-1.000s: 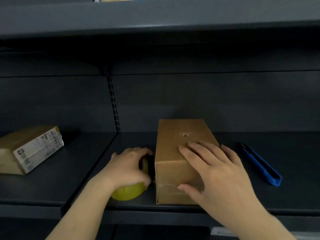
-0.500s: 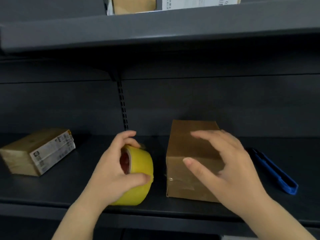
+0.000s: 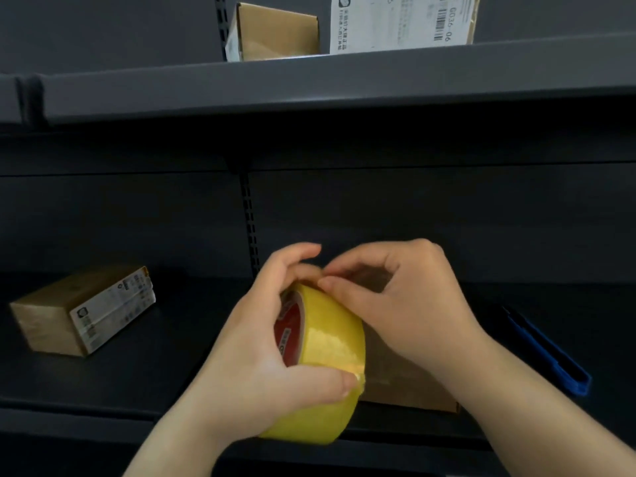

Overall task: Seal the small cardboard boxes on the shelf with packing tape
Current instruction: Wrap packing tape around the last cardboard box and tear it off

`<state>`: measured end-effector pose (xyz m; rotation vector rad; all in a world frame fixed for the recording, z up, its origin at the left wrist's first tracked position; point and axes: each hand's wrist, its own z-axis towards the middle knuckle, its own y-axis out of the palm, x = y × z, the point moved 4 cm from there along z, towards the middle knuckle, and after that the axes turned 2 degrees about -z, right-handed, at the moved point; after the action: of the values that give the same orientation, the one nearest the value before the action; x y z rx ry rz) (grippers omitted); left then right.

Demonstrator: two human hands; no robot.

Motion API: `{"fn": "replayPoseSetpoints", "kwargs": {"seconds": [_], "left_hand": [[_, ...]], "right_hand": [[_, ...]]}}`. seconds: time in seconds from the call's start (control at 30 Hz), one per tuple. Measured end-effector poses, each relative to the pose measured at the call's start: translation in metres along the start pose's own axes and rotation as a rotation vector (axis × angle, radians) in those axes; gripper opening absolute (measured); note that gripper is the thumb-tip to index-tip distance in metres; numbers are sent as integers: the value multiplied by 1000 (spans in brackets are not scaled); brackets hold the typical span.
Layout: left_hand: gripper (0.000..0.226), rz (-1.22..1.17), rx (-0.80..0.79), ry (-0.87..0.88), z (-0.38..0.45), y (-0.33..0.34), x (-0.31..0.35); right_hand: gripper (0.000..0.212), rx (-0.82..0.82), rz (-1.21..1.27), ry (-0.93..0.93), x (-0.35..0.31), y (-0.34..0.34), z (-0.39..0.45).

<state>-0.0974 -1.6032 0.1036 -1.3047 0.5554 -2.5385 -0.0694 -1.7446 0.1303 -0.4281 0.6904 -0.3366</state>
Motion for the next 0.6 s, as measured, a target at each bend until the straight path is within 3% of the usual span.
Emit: {"fn": "replayPoseSetpoints", "kwargs": {"seconds": [0.17,0.3,0.43,0.53,0.6], "left_hand": [[96,-92,-3,-2,-5,8,3],[103,-218,38,-16,-10,15,7],[69,-532,262,-73,-19,28,0],[51,-722,307,-116,-26,43,-3],[44,-704,322,-112,-30,50,-3]], "right_hand": [[5,80,-152,-91,-6,-7,-2],[6,132,-47,-74,-12,-22,5],[7,191,-55,-94,-17,-21,6],[11,230,-93,-119,-22,-17,3],[11,237,-105,-136,-24,-17,2]]}}
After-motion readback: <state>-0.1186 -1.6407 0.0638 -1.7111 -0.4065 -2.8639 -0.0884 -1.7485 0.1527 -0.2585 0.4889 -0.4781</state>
